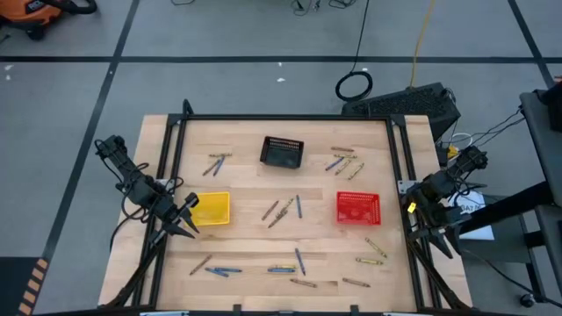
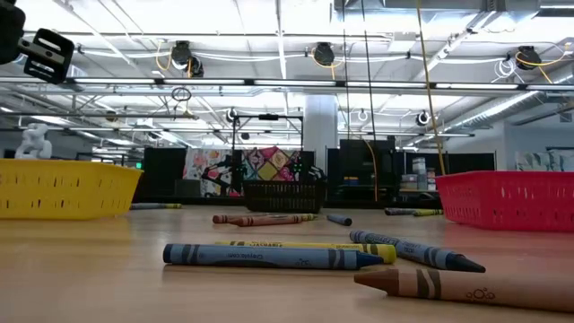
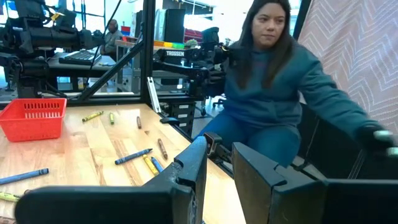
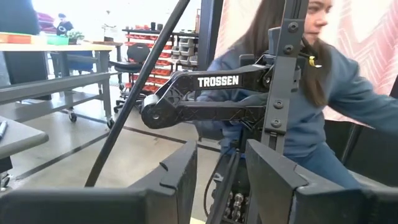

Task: Sort crayons
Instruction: Put the green crayon into the red bin

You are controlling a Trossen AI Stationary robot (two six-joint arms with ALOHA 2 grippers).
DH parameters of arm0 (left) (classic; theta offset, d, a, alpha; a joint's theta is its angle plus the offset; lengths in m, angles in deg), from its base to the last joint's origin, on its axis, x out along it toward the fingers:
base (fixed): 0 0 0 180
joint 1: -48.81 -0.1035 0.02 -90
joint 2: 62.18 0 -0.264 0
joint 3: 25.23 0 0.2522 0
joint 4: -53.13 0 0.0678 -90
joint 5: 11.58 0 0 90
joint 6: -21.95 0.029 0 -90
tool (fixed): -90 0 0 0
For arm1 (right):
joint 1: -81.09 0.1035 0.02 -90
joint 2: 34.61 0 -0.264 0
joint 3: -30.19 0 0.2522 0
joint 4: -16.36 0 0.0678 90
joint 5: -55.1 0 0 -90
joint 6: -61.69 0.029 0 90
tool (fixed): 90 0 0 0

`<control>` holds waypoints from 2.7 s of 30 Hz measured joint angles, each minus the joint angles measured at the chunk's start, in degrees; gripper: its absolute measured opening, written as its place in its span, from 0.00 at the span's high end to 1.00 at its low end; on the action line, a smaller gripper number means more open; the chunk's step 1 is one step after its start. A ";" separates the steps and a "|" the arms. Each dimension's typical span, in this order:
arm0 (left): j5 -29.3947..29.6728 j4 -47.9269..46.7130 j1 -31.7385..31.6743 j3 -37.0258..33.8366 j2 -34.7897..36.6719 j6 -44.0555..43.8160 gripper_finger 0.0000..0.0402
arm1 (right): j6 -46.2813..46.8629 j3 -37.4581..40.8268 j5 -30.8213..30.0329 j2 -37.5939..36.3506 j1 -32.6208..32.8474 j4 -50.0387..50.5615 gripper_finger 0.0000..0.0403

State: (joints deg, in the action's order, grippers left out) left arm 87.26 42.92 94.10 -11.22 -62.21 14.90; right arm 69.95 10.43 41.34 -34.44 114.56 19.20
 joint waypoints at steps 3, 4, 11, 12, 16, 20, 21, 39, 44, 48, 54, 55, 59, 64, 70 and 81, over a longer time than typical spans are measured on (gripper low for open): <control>-0.02 0.00 -0.02 0.00 0.00 0.00 0.80 | 0.12 -0.01 -1.77 0.00 0.00 0.04 0.69; -0.01 0.00 -0.01 0.01 0.01 0.00 0.80 | 0.28 -0.01 -2.87 0.01 0.00 0.17 0.69; -0.02 0.00 0.00 0.02 0.00 -0.01 0.80 | -1.57 -0.01 -8.73 -0.01 -0.02 2.51 0.69; -0.01 0.00 -0.01 0.00 0.01 -0.01 0.80 | -2.62 -0.01 -9.33 0.00 -0.02 3.14 0.69; 0.02 0.02 -0.02 0.02 0.02 3.44 0.80 | -4.65 -0.01 -12.90 -0.01 -0.02 5.83 0.69; 1.24 2.11 -0.02 0.01 0.01 7.37 0.80 | -4.66 -0.01 -18.30 0.01 -0.02 6.61 0.69; 1.83 2.47 -0.02 0.00 0.01 7.38 0.80 | -4.65 -0.01 -19.53 0.01 -0.02 6.56 0.69; 37.44 3.07 -0.03 0.00 0.00 0.35 0.80 | -5.52 -0.01 -22.19 0.01 -0.02 6.05 0.69; 37.62 3.26 -0.02 0.00 0.00 0.06 0.80 | -6.18 -0.01 -22.24 0.01 -0.02 5.96 0.69; 41.07 3.70 -0.06 0.00 0.00 0.36 0.80 | -9.01 -0.01 -28.42 -0.03 0.00 4.67 0.69; 41.20 3.41 -0.11 0.00 0.00 1.19 0.80 | -7.72 -0.01 -31.47 0.01 -0.02 5.14 0.69; 41.19 3.40 -0.12 0.00 0.00 2.42 0.80 | -7.61 -0.01 -31.48 0.01 -0.02 5.12 0.69; 41.20 3.02 -0.13 0.00 0.00 5.91 0.80 | -9.87 -0.01 -31.52 0.01 -0.02 5.12 0.69; 41.20 3.08 -0.13 0.00 0.00 5.92 0.80 | -12.31 -0.01 -36.45 -0.01 0.00 4.27 0.69; 41.18 3.16 -0.13 0.00 0.00 5.92 0.80 | -12.46 -0.01 -43.41 -0.01 0.00 4.32 0.69; 40.77 3.17 -0.13 0.00 0.00 5.95 0.80 | -20.22 -0.01 -51.22 0.01 -0.01 1.80 0.69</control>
State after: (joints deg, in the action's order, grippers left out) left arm 128.03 46.09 93.98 -11.22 -62.21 20.84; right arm 49.73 10.41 -9.88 -34.43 114.55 21.00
